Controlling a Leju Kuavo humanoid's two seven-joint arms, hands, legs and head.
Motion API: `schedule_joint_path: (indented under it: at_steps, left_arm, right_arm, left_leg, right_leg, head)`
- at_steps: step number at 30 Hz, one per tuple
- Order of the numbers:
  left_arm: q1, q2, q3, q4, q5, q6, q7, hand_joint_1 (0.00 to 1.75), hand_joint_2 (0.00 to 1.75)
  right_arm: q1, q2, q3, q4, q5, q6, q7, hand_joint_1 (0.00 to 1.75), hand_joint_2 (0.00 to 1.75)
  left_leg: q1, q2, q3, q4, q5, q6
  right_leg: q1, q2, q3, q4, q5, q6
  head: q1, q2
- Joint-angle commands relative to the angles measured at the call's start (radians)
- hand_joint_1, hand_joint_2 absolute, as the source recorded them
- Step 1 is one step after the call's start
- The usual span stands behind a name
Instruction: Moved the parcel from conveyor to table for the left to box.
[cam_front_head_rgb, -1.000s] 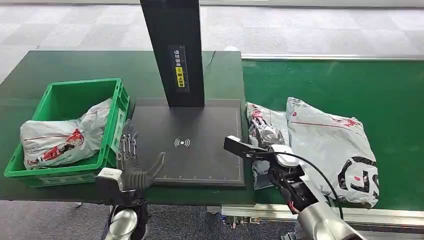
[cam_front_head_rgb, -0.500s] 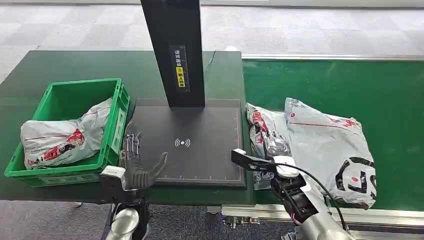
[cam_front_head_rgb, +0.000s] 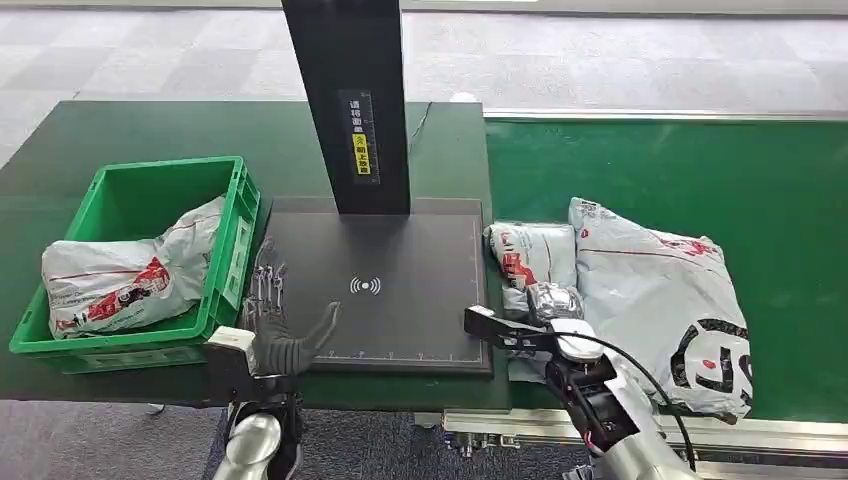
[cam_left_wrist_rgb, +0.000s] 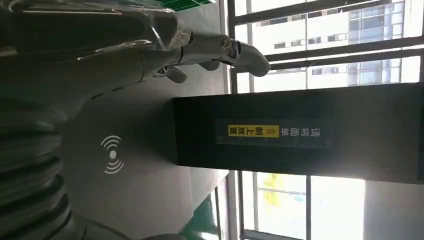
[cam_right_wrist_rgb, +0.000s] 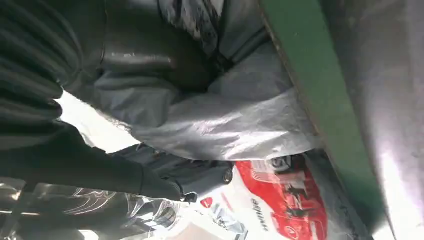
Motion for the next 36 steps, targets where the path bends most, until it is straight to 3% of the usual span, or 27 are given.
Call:
schedule_joint_path:
  at_steps: [1, 6, 10, 14, 17, 21, 24, 31, 33, 34, 36]
  left_arm:
    - [-0.023, 0.012, -0.016, 0.059, 0.000, -0.005, 0.007, 0.00, 1.75]
    - [-0.006, 0.017, -0.006, 0.040, 0.006, -0.009, 0.005, 0.00, 1.75]
    - [0.000, 0.017, -0.003, 0.029, 0.006, -0.009, 0.005, 0.00, 1.75]
    - [0.028, 0.010, 0.015, -0.004, 0.006, -0.006, 0.001, 0.00, 1.75]
    - [0.023, 0.007, 0.019, 0.006, 0.001, -0.002, -0.012, 0.00, 1.75]
    - [0.004, 0.003, 0.025, 0.029, 0.007, 0.017, -0.028, 0.00, 1.75]
    - [-0.011, -0.002, 0.025, 0.049, 0.018, 0.020, -0.044, 0.00, 1.75]
    - [-0.042, 0.004, 0.019, 0.072, 0.023, 0.013, -0.043, 0.00, 1.75]
    - [-0.047, 0.008, 0.016, 0.080, 0.026, 0.008, -0.045, 0.00, 1.75]
    - [-0.048, 0.008, 0.017, 0.081, 0.026, 0.007, -0.046, 0.00, 1.75]
    - [-0.062, 0.011, 0.013, 0.103, 0.030, -0.005, -0.052, 0.00, 1.75]
  right_arm:
    - [0.010, 0.010, -0.029, 0.043, -0.003, 0.015, -0.007, 1.75, 1.75]
    - [-0.019, 0.029, -0.058, 0.013, -0.012, -0.082, -0.029, 1.75, 1.75]
    - [-0.022, 0.031, -0.060, 0.001, -0.013, -0.076, -0.024, 1.75, 1.75]
    - [-0.018, 0.071, -0.162, -0.148, -0.015, -0.320, 0.037, 1.75, 1.75]
    - [0.016, 0.085, -0.219, -0.329, -0.075, -0.401, -0.049, 1.75, 1.75]
    - [0.032, 0.100, -0.241, -0.441, -0.147, -0.461, -0.150, 1.75, 1.75]
    - [0.046, 0.123, -0.232, -0.517, -0.226, -0.564, -0.297, 1.75, 1.75]
    - [0.031, 0.142, -0.162, -0.511, -0.251, -0.536, -0.366, 1.75, 1.75]
    - [0.018, 0.143, -0.127, -0.481, -0.300, -0.437, -0.404, 1.75, 1.75]
    - [0.018, 0.152, -0.123, -0.478, -0.297, -0.442, -0.402, 1.75, 1.75]
    - [-0.016, 0.143, -0.063, -0.398, -0.312, -0.286, -0.428, 1.75, 1.75]
  left_leg:
    - [0.000, -0.001, 0.002, -0.002, 0.000, 0.000]
    - [0.000, 0.000, 0.001, -0.001, 0.000, 0.000]
    - [-0.001, 0.003, 0.001, -0.001, 0.000, 0.000]
    - [-0.001, 0.004, 0.000, 0.000, -0.001, 0.000]
    - [-0.001, 0.004, -0.003, 0.001, -0.001, 0.000]
    - [-0.001, 0.002, -0.003, 0.000, 0.000, 0.000]
    - [0.000, 0.003, -0.001, 0.000, 0.000, 0.000]
    - [0.000, 0.001, -0.001, -0.001, 0.000, 0.000]
    - [0.000, 0.001, -0.002, -0.001, 0.000, 0.000]
    - [0.000, 0.003, 0.000, -0.001, 0.000, 0.000]
    - [0.000, 0.004, 0.001, -0.002, 0.000, 0.000]
  right_leg:
    - [0.000, -0.001, 0.003, -0.002, 0.000, -0.001]
    - [0.000, 0.000, 0.001, -0.001, 0.000, 0.000]
    - [0.000, 0.003, 0.000, 0.000, 0.000, 0.000]
    - [-0.001, 0.004, -0.002, 0.001, 0.000, 0.000]
    - [-0.001, 0.004, -0.004, 0.002, 0.000, 0.000]
    - [0.000, 0.002, -0.003, 0.001, 0.000, 0.000]
    - [0.000, 0.002, -0.002, 0.001, 0.000, -0.001]
    - [0.000, 0.001, -0.002, 0.000, 0.000, 0.000]
    - [0.000, 0.001, -0.002, 0.000, 0.000, 0.000]
    - [0.000, 0.003, -0.001, 0.000, 0.000, -0.001]
    - [0.000, 0.004, -0.001, -0.001, 0.001, -0.001]
  head:
    - [0.000, 0.000]
    - [0.000, 0.000]
    - [0.000, 0.000]
    - [0.000, 0.000]
    - [0.000, 0.000]
    - [0.000, 0.000]
    - [0.000, 0.000]
    - [0.000, 0.000]
    - [0.000, 0.000]
    - [0.000, 0.000]
    - [0.000, 0.000]
